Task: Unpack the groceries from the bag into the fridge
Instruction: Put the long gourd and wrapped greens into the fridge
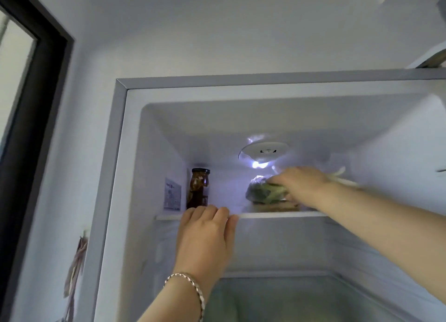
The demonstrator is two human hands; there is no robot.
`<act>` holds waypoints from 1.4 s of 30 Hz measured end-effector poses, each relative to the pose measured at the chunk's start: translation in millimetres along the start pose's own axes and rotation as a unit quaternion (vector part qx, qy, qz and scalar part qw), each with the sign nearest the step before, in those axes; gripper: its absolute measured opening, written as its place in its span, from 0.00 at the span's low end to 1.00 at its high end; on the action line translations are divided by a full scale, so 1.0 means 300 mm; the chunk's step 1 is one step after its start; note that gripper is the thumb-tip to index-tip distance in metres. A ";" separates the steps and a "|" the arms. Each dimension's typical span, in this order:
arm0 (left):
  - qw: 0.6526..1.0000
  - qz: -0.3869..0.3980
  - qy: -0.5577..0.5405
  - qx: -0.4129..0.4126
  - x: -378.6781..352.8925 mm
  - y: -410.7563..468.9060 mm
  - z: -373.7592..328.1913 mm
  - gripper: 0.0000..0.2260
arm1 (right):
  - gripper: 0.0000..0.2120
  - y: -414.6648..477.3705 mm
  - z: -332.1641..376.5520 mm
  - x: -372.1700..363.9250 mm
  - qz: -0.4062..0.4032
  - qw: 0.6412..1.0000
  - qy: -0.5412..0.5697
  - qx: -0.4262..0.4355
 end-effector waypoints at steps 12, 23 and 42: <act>1.000 -0.017 -0.001 -0.010 0.002 -0.001 0.001 0.15 | 0.23 -0.101 -0.135 -0.084 0.178 0.972 0.143 -0.057; 1.000 -0.009 -0.011 0.002 -0.002 -0.004 0.003 0.16 | 0.24 -0.013 -0.055 -0.090 0.078 0.980 0.165 -0.082; 0.992 0.126 -0.006 0.014 -0.005 0.000 -0.003 0.21 | 0.14 -0.203 -0.032 0.054 -0.057 0.994 0.094 -0.008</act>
Point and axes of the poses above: each hand's wrist, its own y-axis towards the middle knuckle, its own x-axis out of the back of the hand, z = x × y, the point moved 7 cm from there along y, towards the middle knuckle, and after that the axes turned 7 degrees about -y, right-handed, at the moved point
